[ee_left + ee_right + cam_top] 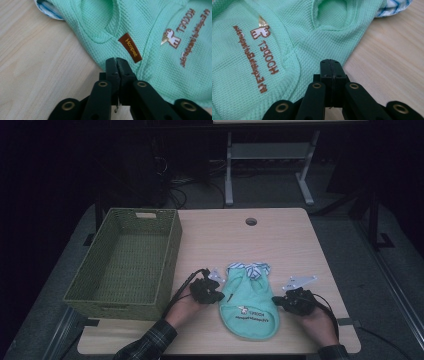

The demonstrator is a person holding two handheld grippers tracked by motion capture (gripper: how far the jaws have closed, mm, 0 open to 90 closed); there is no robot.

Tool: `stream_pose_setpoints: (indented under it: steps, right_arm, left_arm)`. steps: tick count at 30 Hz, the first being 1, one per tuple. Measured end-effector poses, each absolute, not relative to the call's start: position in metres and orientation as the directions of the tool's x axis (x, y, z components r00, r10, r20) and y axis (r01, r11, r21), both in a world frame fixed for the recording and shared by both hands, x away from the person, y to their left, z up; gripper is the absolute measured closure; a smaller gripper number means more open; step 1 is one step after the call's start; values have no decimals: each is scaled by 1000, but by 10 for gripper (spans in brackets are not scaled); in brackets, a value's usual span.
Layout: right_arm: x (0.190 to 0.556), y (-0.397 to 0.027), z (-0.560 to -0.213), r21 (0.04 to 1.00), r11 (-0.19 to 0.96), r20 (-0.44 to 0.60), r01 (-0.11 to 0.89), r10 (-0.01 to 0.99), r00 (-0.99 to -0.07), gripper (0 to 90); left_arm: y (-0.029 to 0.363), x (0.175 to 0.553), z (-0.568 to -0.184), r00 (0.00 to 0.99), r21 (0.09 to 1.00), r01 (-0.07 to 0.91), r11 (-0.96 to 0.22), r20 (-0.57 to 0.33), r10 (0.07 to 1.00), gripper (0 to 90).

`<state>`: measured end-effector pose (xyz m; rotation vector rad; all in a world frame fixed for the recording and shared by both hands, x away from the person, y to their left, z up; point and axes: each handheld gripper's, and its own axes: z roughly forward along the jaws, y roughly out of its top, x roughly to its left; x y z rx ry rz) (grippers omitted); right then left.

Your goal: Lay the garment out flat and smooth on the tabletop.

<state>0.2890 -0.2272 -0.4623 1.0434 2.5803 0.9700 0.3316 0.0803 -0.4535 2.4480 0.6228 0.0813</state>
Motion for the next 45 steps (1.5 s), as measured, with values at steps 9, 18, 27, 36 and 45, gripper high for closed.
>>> stream_pose_setpoints:
  steps: [9, 18, 27, 36, 45]
  right_arm:
    - [301, -231, -445, 696, 490, 76, 525, 677, -732, 899]
    - [330, -225, -435, 727, 472, 59, 499, 681, -730, 900]
    - [377, -214, -444, 722, 436, 104, 537, 699, -707, 900]
    - [387, -199, -465, 657, 522, 51, 545, 690, -722, 900]
    - [389, -207, -465, 653, 529, 0, 542, 716, -698, 900]
  left_arm:
    - [83, 341, -438, 881, 617, 420, -666, -101, 463, 836]
    - [77, 367, -428, 862, 654, 421, -629, -73, 502, 893]
    - [56, 397, -439, 844, 673, 446, -590, -96, 528, 891]
    - [51, 407, -461, 838, 630, 461, -625, -78, 540, 898]
    - [62, 407, -461, 830, 620, 461, -634, -47, 556, 899]
